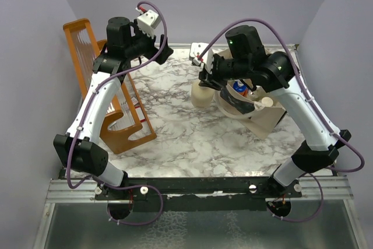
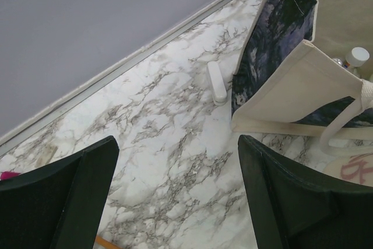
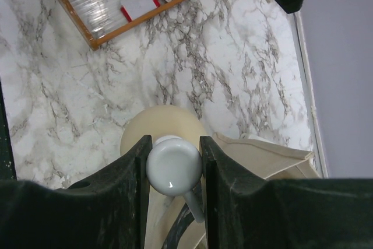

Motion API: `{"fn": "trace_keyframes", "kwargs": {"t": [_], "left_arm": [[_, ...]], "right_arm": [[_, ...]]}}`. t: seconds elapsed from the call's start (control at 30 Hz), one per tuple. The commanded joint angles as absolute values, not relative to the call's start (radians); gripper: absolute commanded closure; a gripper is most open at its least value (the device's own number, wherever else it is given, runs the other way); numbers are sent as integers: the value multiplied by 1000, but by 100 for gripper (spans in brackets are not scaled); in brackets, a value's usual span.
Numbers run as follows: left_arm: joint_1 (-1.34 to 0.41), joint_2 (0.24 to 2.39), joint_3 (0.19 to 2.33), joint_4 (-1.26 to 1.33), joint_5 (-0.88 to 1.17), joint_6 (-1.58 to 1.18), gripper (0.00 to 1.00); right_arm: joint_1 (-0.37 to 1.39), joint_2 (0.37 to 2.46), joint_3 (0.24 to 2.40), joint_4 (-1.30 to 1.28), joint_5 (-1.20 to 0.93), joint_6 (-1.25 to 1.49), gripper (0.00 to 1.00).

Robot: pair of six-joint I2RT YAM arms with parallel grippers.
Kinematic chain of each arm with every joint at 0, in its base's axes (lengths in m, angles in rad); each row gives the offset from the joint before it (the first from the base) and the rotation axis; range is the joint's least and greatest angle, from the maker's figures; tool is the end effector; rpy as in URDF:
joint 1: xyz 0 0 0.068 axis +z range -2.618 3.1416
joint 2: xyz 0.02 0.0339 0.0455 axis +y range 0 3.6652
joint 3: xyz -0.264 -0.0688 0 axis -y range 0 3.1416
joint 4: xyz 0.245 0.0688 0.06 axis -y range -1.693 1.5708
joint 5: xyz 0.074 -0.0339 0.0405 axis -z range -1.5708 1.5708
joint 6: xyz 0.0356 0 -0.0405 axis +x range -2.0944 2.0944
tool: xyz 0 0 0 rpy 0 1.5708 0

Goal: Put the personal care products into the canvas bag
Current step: Pick up the care product from the center of the board, then adjust the canvas bag at the center of the board.

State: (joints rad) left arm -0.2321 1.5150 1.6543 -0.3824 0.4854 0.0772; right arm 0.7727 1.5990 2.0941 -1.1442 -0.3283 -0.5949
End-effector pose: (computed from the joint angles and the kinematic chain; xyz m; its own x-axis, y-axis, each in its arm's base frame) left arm 0.3290 -0.0948 0.4451 -0.1839 0.1136 -0.9764 0.6603 0.7501 -0.0371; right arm 0.2070 0.2179 0.4815 0.1149 -0.6288 -0.7690 -0.9422 0.1764 -0.2850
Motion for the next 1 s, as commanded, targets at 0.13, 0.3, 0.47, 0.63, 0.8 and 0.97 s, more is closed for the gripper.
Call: {"fn": "trace_keyframes", "kwargs": {"t": [0.13, 0.3, 0.47, 0.63, 0.8, 0.97], "left_arm": [[-249, 1532, 1655, -358, 504, 66, 14], [-252, 1533, 1629, -342, 526, 64, 14], [-255, 1538, 1611, -326, 547, 55, 14], [-262, 1546, 1606, -320, 551, 49, 14], [-274, 1548, 1602, -319, 549, 50, 14], [-285, 1547, 1606, -321, 549, 54, 14]], "right_arm": [[779, 1558, 2199, -1050, -231, -586, 99], [778, 1529, 2218, -1042, -209, -583, 99], [763, 1497, 2237, -1030, -202, -573, 99], [717, 1467, 2263, -1022, -217, -558, 99], [648, 1437, 2295, -1016, -223, -547, 99], [558, 1411, 2324, -1013, -233, -530, 99]]}}
